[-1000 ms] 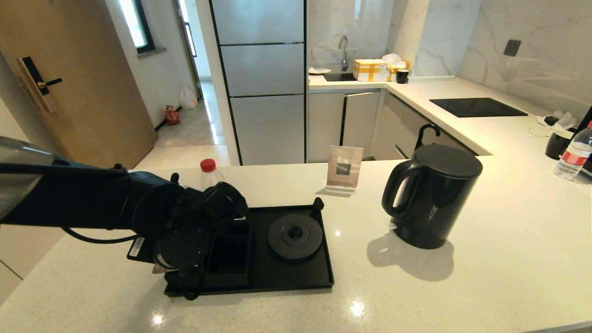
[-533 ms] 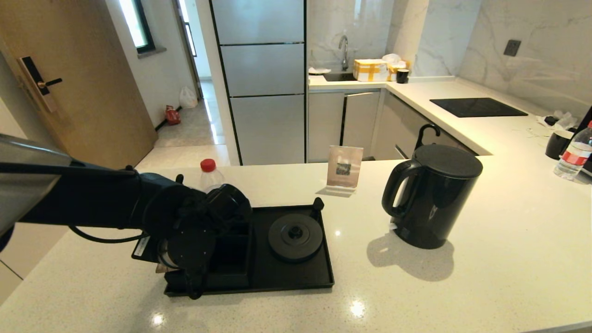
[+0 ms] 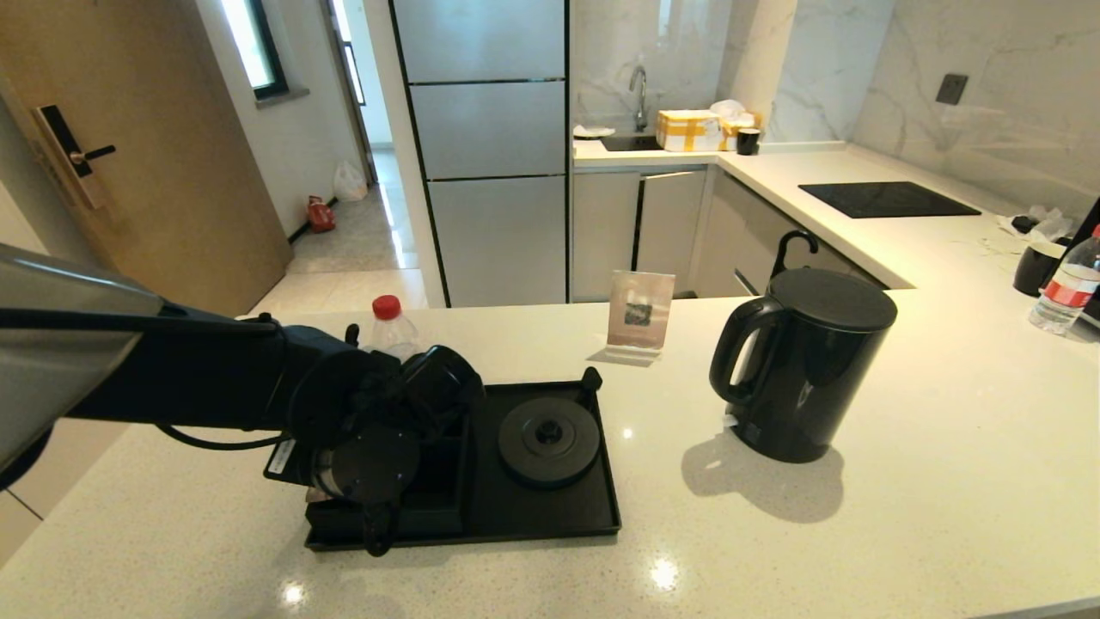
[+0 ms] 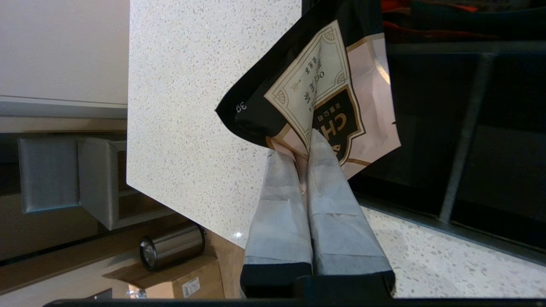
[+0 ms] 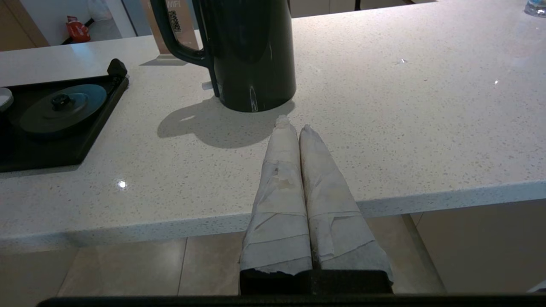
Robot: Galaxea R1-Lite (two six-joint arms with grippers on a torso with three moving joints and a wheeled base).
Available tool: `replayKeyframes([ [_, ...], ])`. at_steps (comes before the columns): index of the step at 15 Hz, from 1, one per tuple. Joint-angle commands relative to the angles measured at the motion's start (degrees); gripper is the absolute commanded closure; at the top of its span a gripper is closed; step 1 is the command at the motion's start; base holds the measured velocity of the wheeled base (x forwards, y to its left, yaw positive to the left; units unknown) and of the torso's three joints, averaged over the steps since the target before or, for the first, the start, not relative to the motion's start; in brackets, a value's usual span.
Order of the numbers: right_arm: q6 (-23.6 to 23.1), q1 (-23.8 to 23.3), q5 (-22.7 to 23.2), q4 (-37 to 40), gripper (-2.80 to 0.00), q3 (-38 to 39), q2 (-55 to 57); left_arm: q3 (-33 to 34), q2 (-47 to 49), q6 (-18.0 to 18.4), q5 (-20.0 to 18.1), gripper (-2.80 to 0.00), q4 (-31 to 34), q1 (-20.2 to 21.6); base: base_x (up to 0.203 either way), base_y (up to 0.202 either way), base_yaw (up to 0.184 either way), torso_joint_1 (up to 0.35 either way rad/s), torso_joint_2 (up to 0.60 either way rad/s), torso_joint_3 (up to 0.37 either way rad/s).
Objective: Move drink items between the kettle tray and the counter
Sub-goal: Return the tea bag to its original position
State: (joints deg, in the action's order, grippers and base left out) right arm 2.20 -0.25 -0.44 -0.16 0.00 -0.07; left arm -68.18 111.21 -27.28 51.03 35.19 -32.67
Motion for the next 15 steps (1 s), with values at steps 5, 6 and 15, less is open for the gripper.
replayKeyframes([
  [5, 0.00, -0.01, 0.00, -0.02, 0.00, 0.00, 0.07, 0.15, 0.05, -0.15, 0.38, -2.80, 0.14, -0.73, 0.000, 0.000, 0.000, 0.000, 0.00, 0.000],
  [6, 0.00, -0.01, 0.00, -0.02, 0.00, 0.09, 0.07, -0.36, -0.03, -0.15, 0.30, -2.80, 0.14, -0.73, 0.000, 0.000, 0.000, 0.000, 0.00, 0.000],
  [15, 0.00, -0.01, 0.00, -0.02, 0.00, 0.00, 0.07, -0.13, -6.30, -1.80, 0.16, -2.80, -2.93, -0.66, 0.000, 0.000, 0.000, 0.000, 0.00, 0.000],
])
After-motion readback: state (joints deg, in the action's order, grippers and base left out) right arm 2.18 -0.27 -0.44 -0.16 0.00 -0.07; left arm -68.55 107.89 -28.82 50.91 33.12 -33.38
